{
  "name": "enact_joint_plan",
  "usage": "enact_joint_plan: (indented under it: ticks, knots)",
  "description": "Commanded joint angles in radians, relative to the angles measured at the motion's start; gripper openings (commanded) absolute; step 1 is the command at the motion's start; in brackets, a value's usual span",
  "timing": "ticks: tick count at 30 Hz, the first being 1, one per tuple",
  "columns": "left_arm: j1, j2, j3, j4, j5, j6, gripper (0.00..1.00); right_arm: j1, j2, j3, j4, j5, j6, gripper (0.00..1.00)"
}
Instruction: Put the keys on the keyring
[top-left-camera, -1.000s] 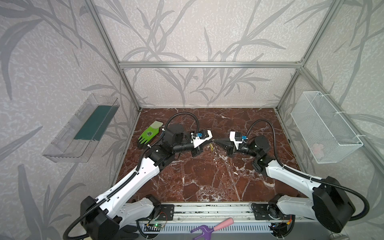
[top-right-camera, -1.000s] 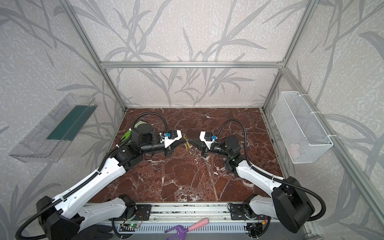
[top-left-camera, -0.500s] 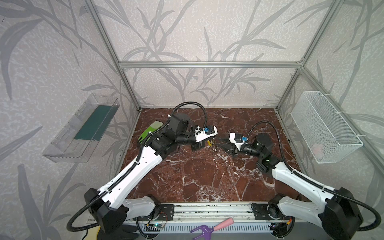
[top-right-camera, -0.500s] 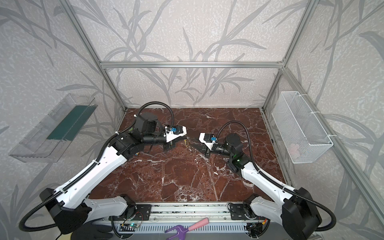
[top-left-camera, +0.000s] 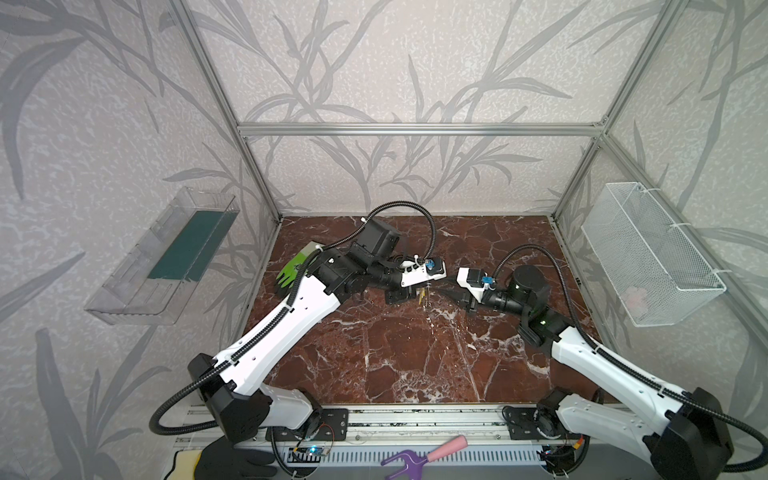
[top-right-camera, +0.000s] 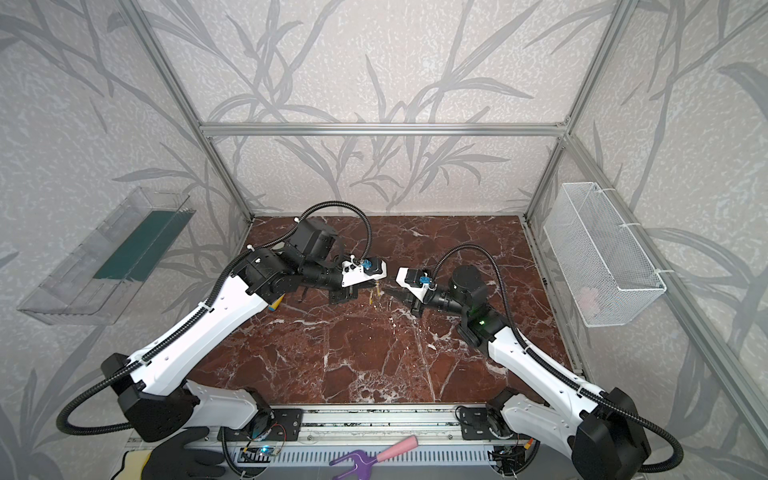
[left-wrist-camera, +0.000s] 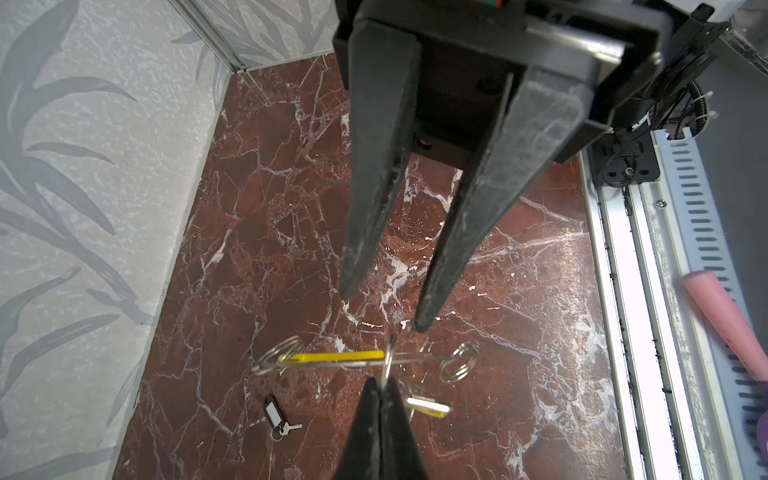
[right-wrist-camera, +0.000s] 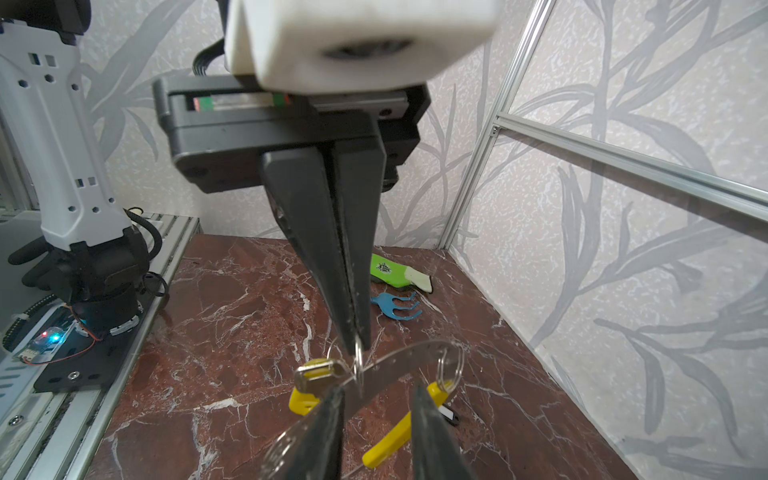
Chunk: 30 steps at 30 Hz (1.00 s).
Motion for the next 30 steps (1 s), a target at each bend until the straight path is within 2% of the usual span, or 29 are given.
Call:
enact_joint_plan:
  ticks: [1, 19, 30]
  knots:
    - [-0.007, -0.009, 0.032, -0.039, -0.005, 0.032, 0.00, 0.008, 0.018, 0.029, 0.012, 0.005, 0.007, 0.27]
    - [-0.010, -0.003, 0.022, -0.033, -0.016, 0.033, 0.00, 0.016, 0.086, 0.031, 0.147, -0.068, 0.087, 0.20]
    - [-0.011, 0.001, 0.012, -0.027, -0.027, 0.039, 0.00, 0.019, 0.106, 0.024, 0.206, -0.089, 0.120, 0.00]
